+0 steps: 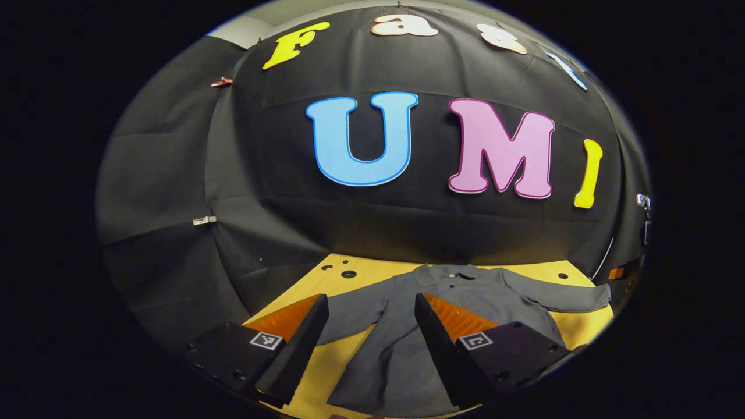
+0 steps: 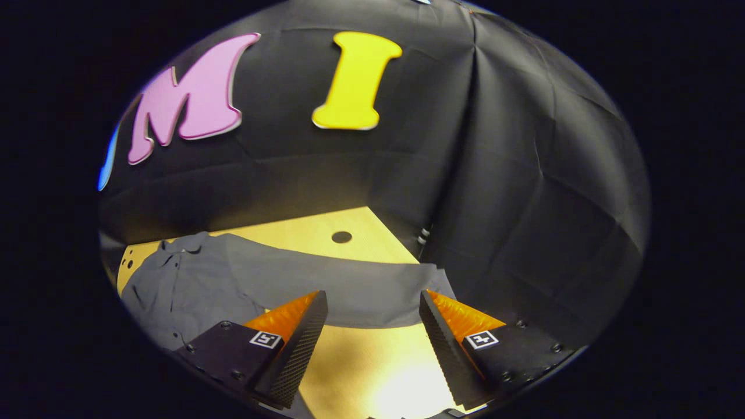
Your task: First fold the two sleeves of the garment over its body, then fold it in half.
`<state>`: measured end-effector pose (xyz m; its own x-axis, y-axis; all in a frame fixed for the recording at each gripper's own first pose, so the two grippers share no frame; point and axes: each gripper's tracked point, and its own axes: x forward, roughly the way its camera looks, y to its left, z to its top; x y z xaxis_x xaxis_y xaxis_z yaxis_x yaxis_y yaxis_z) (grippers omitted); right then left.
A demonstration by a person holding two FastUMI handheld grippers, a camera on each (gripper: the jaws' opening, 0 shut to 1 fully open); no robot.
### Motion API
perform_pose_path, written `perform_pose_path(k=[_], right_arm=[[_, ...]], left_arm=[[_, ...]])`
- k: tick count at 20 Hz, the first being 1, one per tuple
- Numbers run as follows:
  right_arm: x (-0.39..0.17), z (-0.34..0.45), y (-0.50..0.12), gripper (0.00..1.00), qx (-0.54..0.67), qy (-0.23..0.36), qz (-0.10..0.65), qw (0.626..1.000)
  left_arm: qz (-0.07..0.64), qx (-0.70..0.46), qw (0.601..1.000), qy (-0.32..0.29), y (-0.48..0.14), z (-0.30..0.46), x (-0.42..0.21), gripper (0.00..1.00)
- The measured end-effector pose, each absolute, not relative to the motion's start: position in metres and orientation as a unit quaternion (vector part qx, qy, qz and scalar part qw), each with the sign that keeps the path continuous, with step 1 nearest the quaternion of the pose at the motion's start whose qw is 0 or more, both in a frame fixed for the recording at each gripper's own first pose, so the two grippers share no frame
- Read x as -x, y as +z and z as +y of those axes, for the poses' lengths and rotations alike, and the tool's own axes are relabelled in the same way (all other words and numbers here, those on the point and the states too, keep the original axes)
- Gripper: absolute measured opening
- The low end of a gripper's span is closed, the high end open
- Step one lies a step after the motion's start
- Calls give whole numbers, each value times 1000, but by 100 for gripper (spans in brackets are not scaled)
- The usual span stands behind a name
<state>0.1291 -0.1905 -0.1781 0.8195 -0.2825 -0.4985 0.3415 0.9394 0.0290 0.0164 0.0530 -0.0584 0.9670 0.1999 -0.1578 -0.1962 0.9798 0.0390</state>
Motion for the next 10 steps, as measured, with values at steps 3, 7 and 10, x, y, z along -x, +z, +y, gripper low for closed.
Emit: perform_pose_path(k=[3,7,10], right_arm=[[-149,-212,-208,98,-64,-184,287,938],[-167,-244,-245,98,-87,-220,324,916],[-181,-266,-268,98,-120,-251,351,894]], left_arm=[[85,-14,990,112,-59,61,-18,94],[97,-12,986,132,-66,73,-24,94],[104,-14,983,148,-68,79,-28,94]])
